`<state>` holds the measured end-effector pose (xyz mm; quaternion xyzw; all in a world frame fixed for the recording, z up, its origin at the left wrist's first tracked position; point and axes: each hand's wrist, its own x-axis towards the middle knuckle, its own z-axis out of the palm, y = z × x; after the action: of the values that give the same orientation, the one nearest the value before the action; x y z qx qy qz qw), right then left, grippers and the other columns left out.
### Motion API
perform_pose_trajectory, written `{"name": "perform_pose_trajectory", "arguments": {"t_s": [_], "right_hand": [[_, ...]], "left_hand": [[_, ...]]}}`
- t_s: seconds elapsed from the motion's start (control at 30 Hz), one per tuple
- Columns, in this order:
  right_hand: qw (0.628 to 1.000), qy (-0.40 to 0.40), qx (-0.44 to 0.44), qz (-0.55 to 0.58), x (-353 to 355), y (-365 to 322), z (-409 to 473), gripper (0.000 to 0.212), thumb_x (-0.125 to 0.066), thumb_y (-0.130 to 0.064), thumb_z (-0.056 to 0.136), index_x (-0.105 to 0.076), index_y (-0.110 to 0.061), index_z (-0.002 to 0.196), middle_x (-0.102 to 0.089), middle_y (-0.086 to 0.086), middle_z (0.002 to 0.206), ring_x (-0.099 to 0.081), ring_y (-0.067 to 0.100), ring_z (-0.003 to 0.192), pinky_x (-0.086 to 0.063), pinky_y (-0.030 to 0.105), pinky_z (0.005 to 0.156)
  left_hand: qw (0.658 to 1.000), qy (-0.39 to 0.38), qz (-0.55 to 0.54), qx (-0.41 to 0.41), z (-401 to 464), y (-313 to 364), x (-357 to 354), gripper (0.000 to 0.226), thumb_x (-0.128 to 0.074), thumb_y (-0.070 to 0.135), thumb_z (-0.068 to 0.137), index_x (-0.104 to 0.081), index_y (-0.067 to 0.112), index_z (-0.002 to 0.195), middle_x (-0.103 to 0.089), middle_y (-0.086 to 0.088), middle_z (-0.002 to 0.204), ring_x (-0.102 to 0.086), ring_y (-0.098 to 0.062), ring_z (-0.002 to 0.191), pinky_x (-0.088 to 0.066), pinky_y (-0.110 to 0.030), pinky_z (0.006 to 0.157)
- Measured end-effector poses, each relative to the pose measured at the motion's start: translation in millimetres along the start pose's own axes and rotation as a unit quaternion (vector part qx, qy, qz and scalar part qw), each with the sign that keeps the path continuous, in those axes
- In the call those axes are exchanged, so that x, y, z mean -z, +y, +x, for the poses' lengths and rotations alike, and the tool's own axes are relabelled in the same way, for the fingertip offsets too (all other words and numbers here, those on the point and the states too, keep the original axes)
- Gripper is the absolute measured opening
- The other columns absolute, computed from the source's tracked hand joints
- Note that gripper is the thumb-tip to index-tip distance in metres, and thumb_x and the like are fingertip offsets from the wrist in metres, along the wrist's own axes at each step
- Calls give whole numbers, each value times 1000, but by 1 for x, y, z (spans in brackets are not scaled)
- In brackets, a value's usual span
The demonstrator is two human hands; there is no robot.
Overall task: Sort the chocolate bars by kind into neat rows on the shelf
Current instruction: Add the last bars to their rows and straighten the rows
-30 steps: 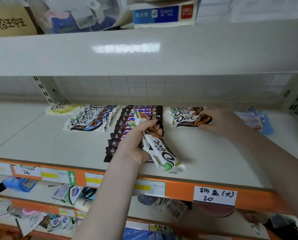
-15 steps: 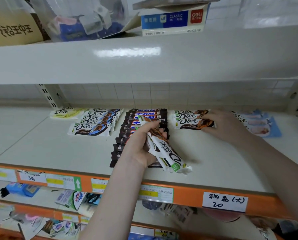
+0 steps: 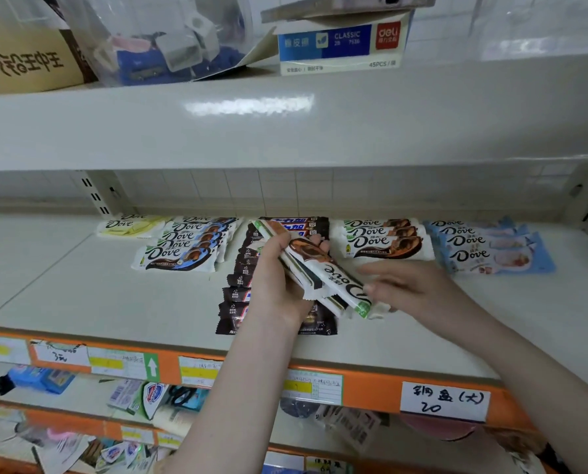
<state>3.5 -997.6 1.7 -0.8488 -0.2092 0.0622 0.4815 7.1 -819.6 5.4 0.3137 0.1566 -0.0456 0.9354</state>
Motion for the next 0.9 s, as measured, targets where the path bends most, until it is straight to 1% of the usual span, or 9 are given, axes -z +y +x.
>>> {"name": "perform_pose_trajectory", "arguments": {"t_s": [0.1, 0.17, 0.3, 0.37, 0.47, 0.6, 0.77, 0.83, 0.9], "right_hand": [[998, -5, -40, 58, -7, -4, -2, 44, -71, -27, 74, -59, -34, 115, -67, -13, 92, -64, 5, 90, -50, 21, 75], [992, 9, -47, 118, -8, -4, -1, 32, -71, -19, 75, -66, -34, 103, -72, -9, 90, -67, 9, 88, -51, 27, 76], [978, 75, -85, 174, -9, -3, 3, 13, -66, -13, 79, -68, -26, 82, -71, -6, 78, -63, 1, 65, -44, 14, 51], [978, 73, -92, 171, -9, -5, 4, 7, -67, -16, 79, -69, -22, 80, -71, -4, 76, -64, 3, 64, -45, 16, 53], [983, 63, -86, 147, -3, -9, 5, 4, -66, -22, 79, -71, -21, 79, -71, -7, 73, -63, 3, 66, -44, 16, 58], [985, 90, -60, 137, 12, -16, 17, 15, -62, -17, 83, -69, -15, 97, -67, -2, 74, -58, 7, 62, -41, 19, 58], [987, 73, -56, 130, 21, -29, 33, 21, -64, -16, 82, -68, -12, 102, -60, 3, 66, -51, 10, 55, -40, 18, 50], [986, 69, -62, 142, 21, -31, 36, 18, -65, -11, 80, -68, -13, 98, -61, 4, 66, -52, 8, 52, -43, 16, 48], [980, 83, -56, 172, 21, -30, 36, 11, -64, -6, 81, -70, -11, 89, -65, 8, 71, -59, 10, 56, -50, 22, 56]], "left_hand": [[999, -8, 29, -14, 1, -7, -4, 25, -48, 27, 92, -61, 5, 93, -64, -11, 87, -62, -21, 75, -50, -33, 79], [999, -1, 38, -24, 1, -10, -4, 22, -56, 26, 90, -65, 6, 96, -69, -10, 85, -66, -22, 76, -54, -35, 76], [993, 5, 114, 0, -4, -17, -3, 39, -65, 5, 81, -60, -1, 119, -67, -20, 111, -67, -33, 97, -57, -43, 78], [989, 18, 149, 19, -6, -18, -2, 40, -64, -1, 80, -59, -2, 120, -67, -22, 112, -66, -35, 99, -58, -42, 73], [981, 26, 190, 31, -9, -12, -1, 41, -67, 2, 77, -61, -1, 117, -69, -20, 107, -69, -33, 92, -60, -40, 67], [966, 10, 258, 28, -15, -2, -2, 42, -72, 5, 74, -63, -1, 115, -71, -18, 98, -70, -26, 73, -57, -32, 57], [940, -26, 338, 46, -23, 2, -8, 30, -71, 4, 74, -68, 2, 104, -74, -12, 80, -70, -21, 61, -55, -28, 52], [936, -37, 347, 49, -27, 2, -9, 29, -71, 5, 74, -68, 3, 103, -74, -11, 78, -70, -20, 61, -55, -27, 51], [937, -46, 344, 46, -29, 3, -8, 25, -71, 5, 75, -69, 5, 100, -74, -10, 78, -70, -19, 61, -56, -28, 52]]}}
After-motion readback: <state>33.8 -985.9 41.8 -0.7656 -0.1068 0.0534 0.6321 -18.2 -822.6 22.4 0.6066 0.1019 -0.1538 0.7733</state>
